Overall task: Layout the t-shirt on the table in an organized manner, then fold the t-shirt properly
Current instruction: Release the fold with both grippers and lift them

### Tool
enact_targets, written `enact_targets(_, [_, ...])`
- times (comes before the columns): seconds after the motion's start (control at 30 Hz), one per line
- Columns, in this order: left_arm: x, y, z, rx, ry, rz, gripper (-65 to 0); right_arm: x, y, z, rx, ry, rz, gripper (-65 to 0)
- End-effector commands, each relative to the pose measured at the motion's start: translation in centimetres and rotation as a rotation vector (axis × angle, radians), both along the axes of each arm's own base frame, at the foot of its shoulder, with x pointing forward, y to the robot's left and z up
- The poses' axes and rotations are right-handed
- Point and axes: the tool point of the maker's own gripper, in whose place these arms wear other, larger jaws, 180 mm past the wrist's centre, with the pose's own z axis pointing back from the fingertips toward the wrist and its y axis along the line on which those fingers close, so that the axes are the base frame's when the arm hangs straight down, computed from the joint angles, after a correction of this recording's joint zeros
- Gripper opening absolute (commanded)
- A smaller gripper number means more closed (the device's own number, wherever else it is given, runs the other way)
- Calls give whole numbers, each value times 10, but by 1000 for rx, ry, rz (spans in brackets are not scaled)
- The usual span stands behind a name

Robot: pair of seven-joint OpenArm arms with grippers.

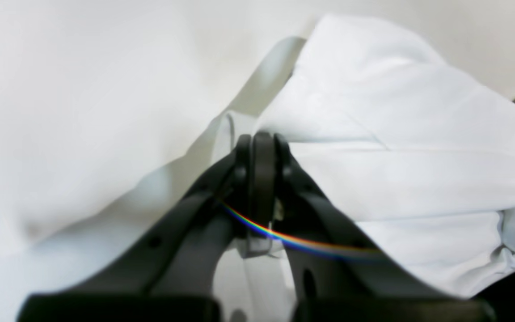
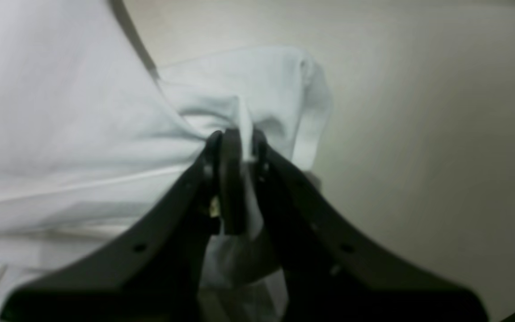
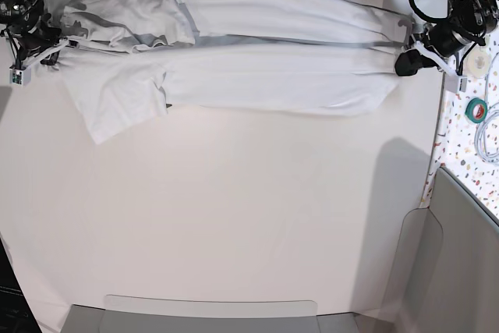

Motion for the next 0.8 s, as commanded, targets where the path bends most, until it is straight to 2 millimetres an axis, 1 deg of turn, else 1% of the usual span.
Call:
enact_targets(0.0, [4,11,5,24,-14,16,-650,-6,-15,3,-65,41,-18,-650])
enact_targets(0.13, [-1,14,-6,-1,16,40,-650,-6,-17,4,-80,46,-19,-650])
enact_targets(0.27, [-1,15,-7,-2,19,43,-650,-6,-18,5,-85,45,-16,-650])
enact_targets(0.33, [-1,15,-8,-2,20,45,-628,-3,-14,5,-83,46,0,-650])
enact_targets(0.4, [-1,16,-7,-2,19,46,-584,-1,-12,7,-88,39,7,-594])
enact_targets(0.53, [-1,17,-6,0,15,47,-499,4,-10,20,-114,11,20,-451])
enact_targets(0.6, [-1,17,-6,0,15,47,-475,6,-10,27,-129,-5,27,-404])
enact_targets(0.67, [0,16,-6,1,13,47,-463,9,-9,37,-148,-30,28,-383])
enact_targets(0.77, [0,16,-6,-1,12,46,-465,18,-7,60,-195,-85,45,-389])
